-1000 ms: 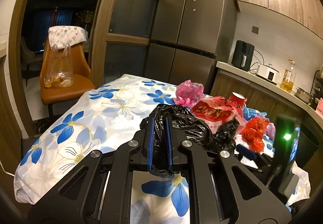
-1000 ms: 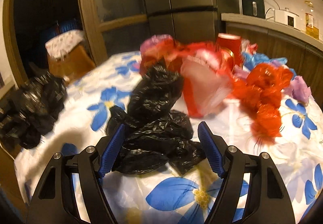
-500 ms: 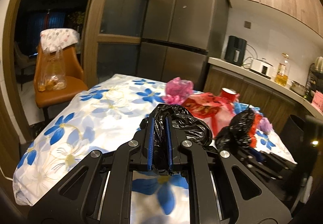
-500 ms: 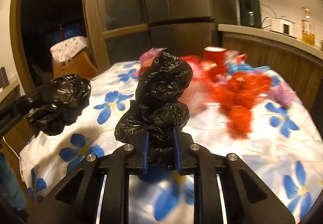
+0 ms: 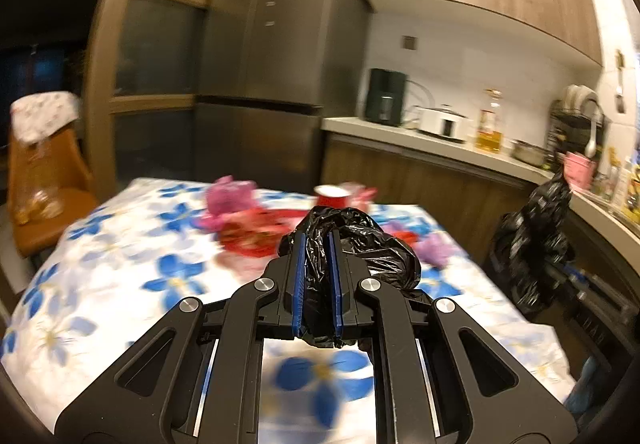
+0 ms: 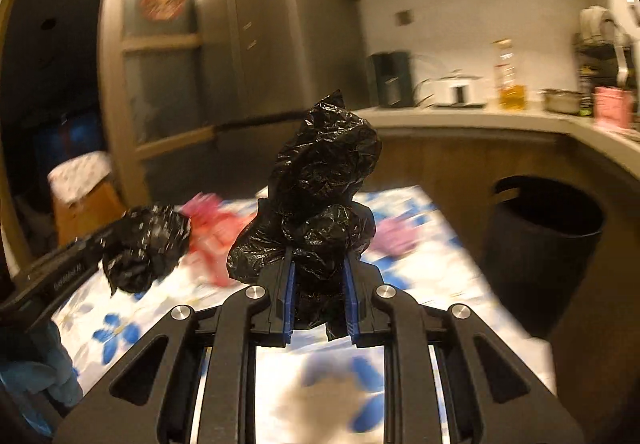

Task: Collect trash
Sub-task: 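Lift both black bags and carry them toward the black trash bin, then open both grippers over the black bin, dropping the black bags inside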

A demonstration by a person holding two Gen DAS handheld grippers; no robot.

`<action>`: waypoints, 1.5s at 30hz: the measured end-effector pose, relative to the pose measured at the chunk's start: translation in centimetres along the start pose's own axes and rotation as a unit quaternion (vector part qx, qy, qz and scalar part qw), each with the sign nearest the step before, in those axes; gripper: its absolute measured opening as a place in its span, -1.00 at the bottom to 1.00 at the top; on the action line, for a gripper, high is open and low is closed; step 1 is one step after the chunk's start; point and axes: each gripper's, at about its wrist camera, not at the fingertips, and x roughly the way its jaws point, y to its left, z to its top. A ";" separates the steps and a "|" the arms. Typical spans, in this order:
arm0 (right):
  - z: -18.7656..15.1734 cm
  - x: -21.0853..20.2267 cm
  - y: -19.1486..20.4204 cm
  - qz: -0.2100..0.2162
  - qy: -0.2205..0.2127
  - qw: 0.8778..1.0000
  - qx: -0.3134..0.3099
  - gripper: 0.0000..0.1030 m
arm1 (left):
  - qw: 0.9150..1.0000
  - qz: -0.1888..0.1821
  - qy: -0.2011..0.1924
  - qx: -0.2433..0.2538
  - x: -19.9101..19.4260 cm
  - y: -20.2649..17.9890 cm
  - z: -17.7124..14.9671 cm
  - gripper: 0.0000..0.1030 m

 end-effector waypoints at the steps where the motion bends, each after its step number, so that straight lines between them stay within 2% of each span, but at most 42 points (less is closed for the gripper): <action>1: 0.4 -0.6 -1.0 -0.013 -0.008 1.000 0.005 -0.60 | 1.000 -0.015 0.000 0.006 0.3 -1.3 0.2 -0.79; 7: 2.5 -3.5 -7.7 -0.103 -0.056 0.993 0.027 -0.60 | 0.997 -0.075 -0.005 0.036 1.4 -7.3 1.0 -0.79; 16: 4.1 -4.7 -15.3 -0.176 -0.097 0.978 0.059 -0.60 | 0.986 -0.155 -0.010 0.065 4.9 -16.5 2.3 -0.79; 24: 4.8 -3.9 -19.8 -0.195 -0.103 0.972 0.078 -0.59 | 0.979 -0.188 -0.007 0.083 8.3 -22.7 2.9 -0.79; 31: 5.6 -2.5 -21.6 -0.204 -0.103 0.971 0.076 -0.59 | 0.974 -0.207 -0.003 0.091 11.6 -26.9 3.7 -0.79; 45: 5.7 1.4 -23.5 -0.203 -0.086 0.972 0.079 -0.56 | 0.967 -0.237 0.006 0.091 16.5 -31.2 3.6 -0.79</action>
